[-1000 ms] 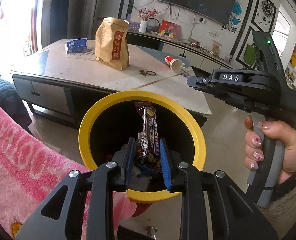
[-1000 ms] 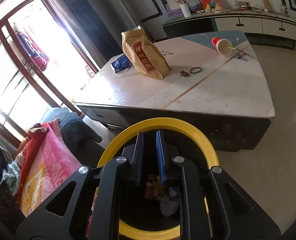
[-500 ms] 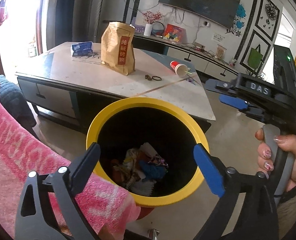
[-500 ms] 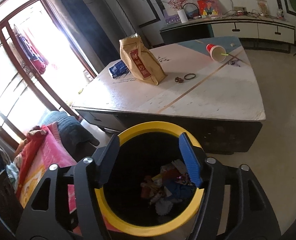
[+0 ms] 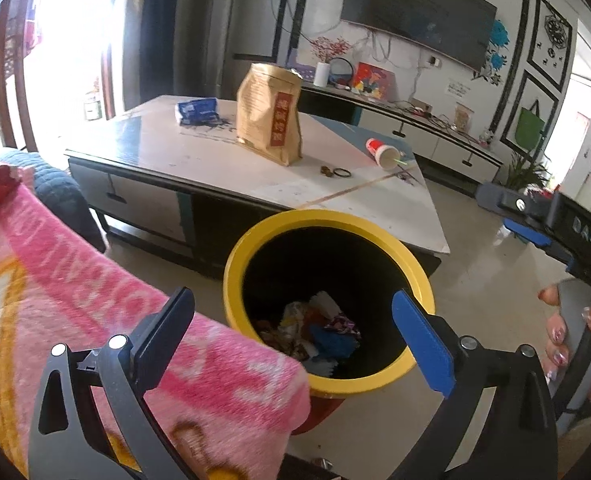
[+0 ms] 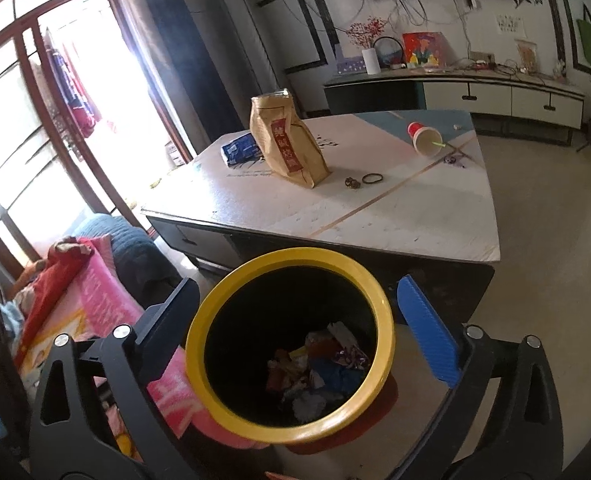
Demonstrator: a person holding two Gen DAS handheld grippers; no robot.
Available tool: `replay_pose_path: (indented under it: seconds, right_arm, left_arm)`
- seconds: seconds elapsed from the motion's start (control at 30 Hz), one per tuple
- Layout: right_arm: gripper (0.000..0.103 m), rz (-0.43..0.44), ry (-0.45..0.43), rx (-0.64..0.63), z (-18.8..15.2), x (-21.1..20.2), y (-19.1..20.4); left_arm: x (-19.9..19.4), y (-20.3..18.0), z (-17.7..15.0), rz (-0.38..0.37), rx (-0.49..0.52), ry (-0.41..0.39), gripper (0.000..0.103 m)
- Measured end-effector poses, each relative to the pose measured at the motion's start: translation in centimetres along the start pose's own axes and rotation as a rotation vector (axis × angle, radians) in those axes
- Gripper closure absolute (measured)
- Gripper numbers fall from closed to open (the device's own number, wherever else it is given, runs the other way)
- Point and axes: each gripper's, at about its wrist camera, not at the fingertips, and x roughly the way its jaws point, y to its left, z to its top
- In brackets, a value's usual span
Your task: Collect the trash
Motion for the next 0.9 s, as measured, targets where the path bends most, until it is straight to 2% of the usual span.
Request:
replay_pose_path:
  seconds: [0.33,0.57,0.9]
  right_arm:
    - [0.011,0.015,-0.002,-0.089,-2.0,-2.7,4.3]
    - [0.011,0.033,-0.055,-0.171,-4.4,-4.8,8.2]
    - [0.011,0.064,-0.281,-0.311,-9.6,-8.6,13.0]
  left_arm:
    - [-4.8,2.9,-0.6,0.063,-0.06,-0.069,0.007]
    - [-8.1,5.2,-1.9,0.143,-0.089,-0.119,0.006]
    - [-13.7,7.5,-5.7,0.27,-0.104,-0.224,0.006]
